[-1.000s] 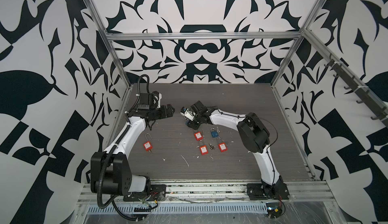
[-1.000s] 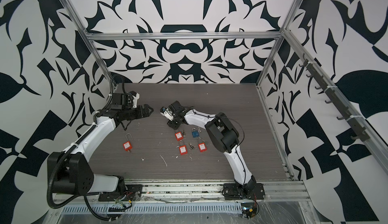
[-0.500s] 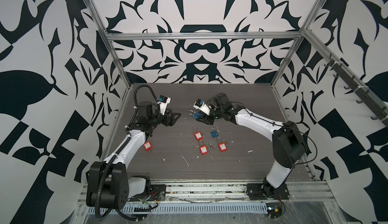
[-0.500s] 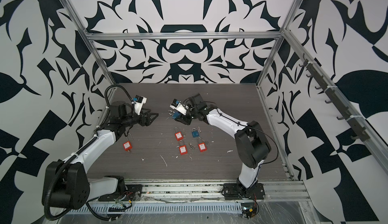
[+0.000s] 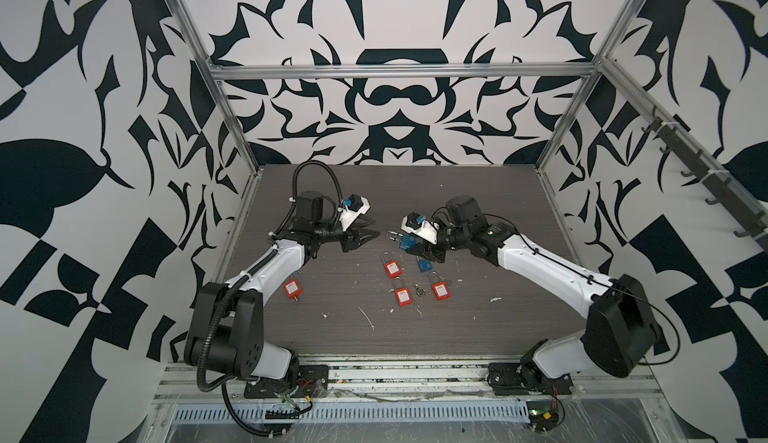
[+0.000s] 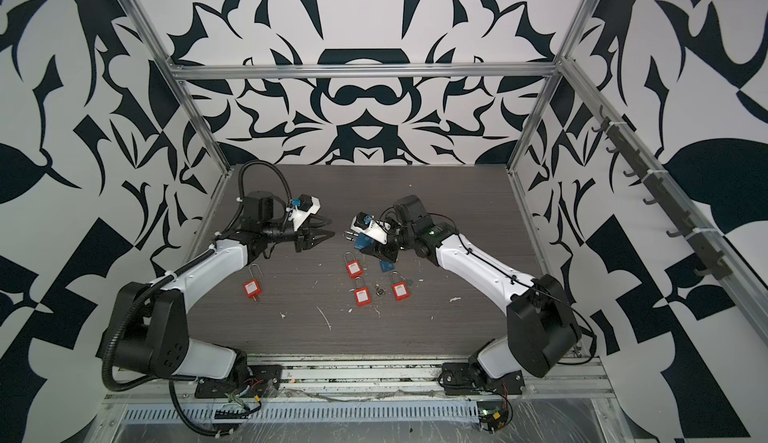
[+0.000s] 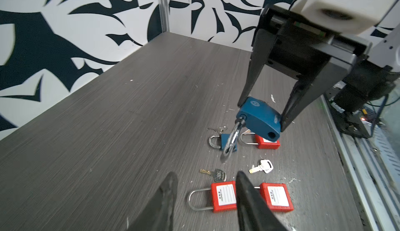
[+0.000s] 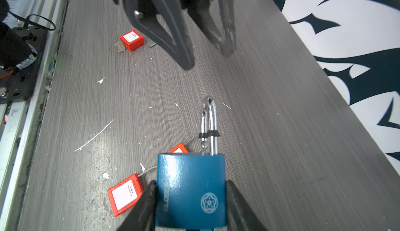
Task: Lock with the key
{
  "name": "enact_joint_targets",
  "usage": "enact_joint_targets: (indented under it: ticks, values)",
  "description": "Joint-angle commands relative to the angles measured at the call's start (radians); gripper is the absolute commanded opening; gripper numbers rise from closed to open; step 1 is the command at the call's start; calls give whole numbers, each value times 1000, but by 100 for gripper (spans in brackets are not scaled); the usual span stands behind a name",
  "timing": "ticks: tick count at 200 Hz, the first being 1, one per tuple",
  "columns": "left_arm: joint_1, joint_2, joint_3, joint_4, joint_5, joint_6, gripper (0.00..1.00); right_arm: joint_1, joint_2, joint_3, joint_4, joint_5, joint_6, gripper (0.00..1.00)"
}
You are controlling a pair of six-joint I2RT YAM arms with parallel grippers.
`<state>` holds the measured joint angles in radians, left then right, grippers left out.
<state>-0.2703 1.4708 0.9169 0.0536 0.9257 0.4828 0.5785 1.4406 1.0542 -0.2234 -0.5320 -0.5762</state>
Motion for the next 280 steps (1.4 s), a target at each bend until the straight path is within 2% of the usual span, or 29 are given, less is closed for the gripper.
enact_joint_targets:
  ticks: [1, 60, 127, 200, 232, 256, 267, 280]
  values:
    - [-26, 48, 60, -108, 87, 124, 44, 3, -44, -5, 32, -26, -10, 34]
    - [-54, 98, 88, -143, 165, 174, 43, 4, -68, -13, 26, -22, -18, 33]
    - [-106, 129, 107, -186, 68, 235, 41, 6, -84, -16, 1, -54, -40, 32]
    - [-112, 105, 102, -186, 98, 237, 25, 12, -81, -11, -22, -38, -69, 32]
    - [-120, 99, 99, -186, 122, 228, 14, 21, -80, -6, -27, -24, -84, 32]
    - [-126, 98, 96, -190, 136, 223, 2, 23, -84, 0, -27, -10, -91, 33]
    - [-128, 97, 99, -200, 146, 223, 0, 25, -87, 0, -26, 0, -97, 34]
    - [-128, 93, 97, -210, 153, 224, 0, 26, -92, 5, -24, 19, -100, 41]
